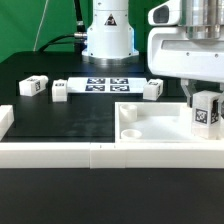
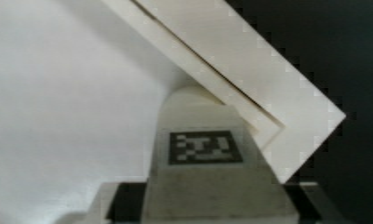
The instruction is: Assemble one leg
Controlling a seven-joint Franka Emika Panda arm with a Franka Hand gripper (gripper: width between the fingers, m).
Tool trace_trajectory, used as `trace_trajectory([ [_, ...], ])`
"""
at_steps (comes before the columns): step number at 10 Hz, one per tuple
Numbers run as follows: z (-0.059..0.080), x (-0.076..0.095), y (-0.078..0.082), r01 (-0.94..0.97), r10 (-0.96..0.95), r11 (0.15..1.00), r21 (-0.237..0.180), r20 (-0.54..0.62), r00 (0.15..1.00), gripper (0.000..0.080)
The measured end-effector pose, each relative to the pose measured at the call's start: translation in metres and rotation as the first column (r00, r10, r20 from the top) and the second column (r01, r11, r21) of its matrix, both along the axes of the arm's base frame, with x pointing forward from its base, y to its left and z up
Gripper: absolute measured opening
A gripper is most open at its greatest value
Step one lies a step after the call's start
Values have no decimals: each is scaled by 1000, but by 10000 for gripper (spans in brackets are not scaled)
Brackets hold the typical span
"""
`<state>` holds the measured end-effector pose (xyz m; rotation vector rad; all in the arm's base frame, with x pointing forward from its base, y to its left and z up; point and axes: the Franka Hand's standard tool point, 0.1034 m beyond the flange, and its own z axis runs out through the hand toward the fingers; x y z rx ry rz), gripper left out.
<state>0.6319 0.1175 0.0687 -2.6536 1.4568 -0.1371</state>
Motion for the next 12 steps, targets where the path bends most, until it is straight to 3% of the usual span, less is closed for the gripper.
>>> trace_trajectory([
  [3,0,0,1,311,-309,949,57,-26,951,291],
  [5,0,0,3,488,-485,868,88,-57,873,292],
  [8,0,0,3,602,-596,791,110,-87,798,292],
  [9,0,0,3,587,-581,802,109,-84,809,292],
  [10,0,0,3,586,-580,803,109,-84,810,486],
  [11,0,0,3,550,-544,828,107,-77,835,486],
  [12,0,0,4,512,-507,853,104,-71,859,618],
])
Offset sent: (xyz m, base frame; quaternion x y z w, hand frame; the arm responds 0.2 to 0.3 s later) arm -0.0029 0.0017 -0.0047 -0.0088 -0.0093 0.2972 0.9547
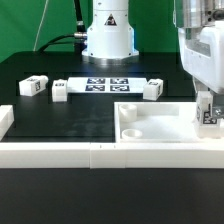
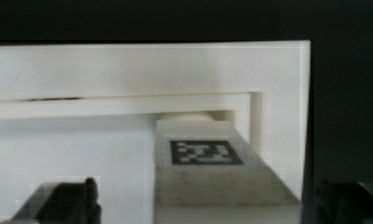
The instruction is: Assemble one leg
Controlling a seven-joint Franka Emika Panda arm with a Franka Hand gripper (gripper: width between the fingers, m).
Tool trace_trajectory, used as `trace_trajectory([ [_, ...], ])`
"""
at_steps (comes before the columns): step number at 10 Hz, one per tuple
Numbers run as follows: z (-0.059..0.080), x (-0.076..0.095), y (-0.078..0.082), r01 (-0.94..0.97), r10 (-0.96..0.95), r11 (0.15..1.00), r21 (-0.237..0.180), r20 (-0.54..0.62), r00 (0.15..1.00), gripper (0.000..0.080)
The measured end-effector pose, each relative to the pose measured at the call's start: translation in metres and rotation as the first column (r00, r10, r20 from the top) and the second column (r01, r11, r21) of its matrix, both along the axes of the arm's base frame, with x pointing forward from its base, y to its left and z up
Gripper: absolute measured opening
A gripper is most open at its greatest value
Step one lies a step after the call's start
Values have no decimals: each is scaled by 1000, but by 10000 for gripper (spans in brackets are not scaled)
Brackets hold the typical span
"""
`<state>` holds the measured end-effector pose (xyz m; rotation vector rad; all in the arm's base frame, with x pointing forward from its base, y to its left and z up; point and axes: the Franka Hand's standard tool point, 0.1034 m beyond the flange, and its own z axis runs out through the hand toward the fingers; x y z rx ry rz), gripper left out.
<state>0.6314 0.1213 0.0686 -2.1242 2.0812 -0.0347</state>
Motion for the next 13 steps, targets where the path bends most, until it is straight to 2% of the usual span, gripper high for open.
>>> trace_trajectory([
  [2,1,0,2,-179,179,984,-21,8,984,640],
  [4,1,1,0,-454,456,888,-67,26,889,648],
  [6,0,0,2,-608,612,788,-100,25,790,649],
  [10,4,3,4,-863,875,473,-180,-25,484,649],
  [11,4,3,4,-886,898,424,-189,-39,438,649],
  [12,4,3,3,-931,945,304,-204,-62,322,649],
  [13,3,3,1,-943,957,262,-207,-67,281,649],
])
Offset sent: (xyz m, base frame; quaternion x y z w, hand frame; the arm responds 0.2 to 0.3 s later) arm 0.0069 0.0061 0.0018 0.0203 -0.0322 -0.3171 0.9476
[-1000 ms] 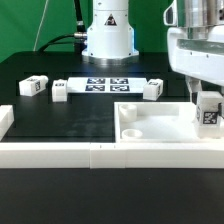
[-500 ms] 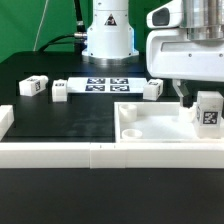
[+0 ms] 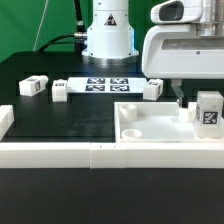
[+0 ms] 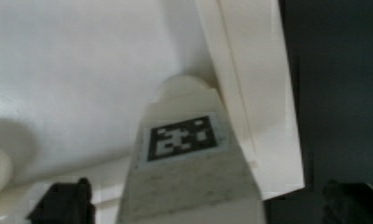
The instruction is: Assemble one leg
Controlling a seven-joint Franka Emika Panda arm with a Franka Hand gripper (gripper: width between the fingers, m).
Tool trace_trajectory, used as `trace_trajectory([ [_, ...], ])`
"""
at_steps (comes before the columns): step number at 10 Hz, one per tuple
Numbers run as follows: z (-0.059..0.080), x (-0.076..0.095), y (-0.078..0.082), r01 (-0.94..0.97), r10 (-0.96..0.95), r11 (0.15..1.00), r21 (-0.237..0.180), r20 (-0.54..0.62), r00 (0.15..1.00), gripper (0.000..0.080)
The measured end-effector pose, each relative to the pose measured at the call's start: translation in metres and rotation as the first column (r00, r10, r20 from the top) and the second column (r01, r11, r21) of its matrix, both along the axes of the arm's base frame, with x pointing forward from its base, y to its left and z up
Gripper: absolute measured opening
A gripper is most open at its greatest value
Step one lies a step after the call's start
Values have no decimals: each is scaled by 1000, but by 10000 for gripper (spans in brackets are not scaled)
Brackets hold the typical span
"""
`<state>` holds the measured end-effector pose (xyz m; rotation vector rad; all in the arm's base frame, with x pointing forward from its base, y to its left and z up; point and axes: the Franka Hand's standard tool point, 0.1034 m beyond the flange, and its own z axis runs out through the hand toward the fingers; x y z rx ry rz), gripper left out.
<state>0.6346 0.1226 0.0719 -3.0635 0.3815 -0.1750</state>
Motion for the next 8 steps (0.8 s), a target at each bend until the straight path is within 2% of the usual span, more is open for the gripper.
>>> trace_trajectory([
  [1,0,0,-1,-61,61,998,-8,2,998,497],
  [2,0,0,-1,-55,55,998,-7,2,999,497],
  [3,0,0,-1,-54,54,998,-7,1,999,358],
  [4,0,0,-2,-53,53,999,-8,1,999,289],
  [7,0,1,-5,-8,8,1000,1,6,1000,289],
  [8,0,2,-6,92,-92,996,13,11,996,289],
])
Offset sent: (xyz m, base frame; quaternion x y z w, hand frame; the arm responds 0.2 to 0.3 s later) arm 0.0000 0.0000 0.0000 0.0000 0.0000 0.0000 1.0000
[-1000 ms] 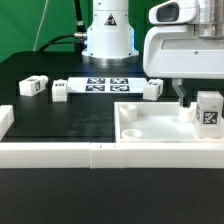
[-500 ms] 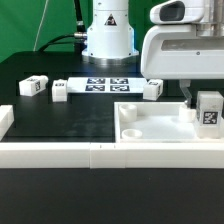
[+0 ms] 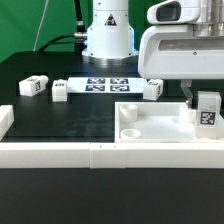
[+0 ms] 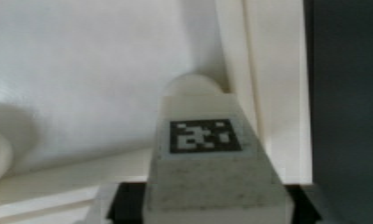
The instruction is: Assemble one leg
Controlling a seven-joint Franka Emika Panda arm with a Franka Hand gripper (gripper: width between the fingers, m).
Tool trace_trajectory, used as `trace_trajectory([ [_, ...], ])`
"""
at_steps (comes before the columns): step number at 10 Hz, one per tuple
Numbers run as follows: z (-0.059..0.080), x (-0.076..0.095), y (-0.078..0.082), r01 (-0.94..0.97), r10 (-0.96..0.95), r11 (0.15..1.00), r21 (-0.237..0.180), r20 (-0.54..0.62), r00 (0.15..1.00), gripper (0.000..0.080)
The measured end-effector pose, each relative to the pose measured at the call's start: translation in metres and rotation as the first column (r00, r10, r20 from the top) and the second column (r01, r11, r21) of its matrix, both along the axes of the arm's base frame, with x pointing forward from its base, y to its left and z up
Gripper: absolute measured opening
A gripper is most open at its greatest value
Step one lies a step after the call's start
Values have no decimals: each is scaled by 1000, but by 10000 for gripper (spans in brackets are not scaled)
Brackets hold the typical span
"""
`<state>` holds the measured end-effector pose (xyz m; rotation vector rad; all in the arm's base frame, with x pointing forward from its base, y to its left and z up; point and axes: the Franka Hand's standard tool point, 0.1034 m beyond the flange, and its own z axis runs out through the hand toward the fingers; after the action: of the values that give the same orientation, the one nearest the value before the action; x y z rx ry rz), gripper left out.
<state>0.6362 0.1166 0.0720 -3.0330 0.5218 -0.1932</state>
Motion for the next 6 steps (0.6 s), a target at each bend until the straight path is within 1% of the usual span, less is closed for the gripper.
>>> trace_trajectory([
  [1,0,0,-5,96,-96,995,5,5,995,289],
  [4,-1,-3,-18,291,-291,957,7,1,957,295],
  [5,-1,-3,-21,371,-371,929,8,2,929,299],
  [6,-1,-5,-29,428,-428,904,0,5,904,304],
])
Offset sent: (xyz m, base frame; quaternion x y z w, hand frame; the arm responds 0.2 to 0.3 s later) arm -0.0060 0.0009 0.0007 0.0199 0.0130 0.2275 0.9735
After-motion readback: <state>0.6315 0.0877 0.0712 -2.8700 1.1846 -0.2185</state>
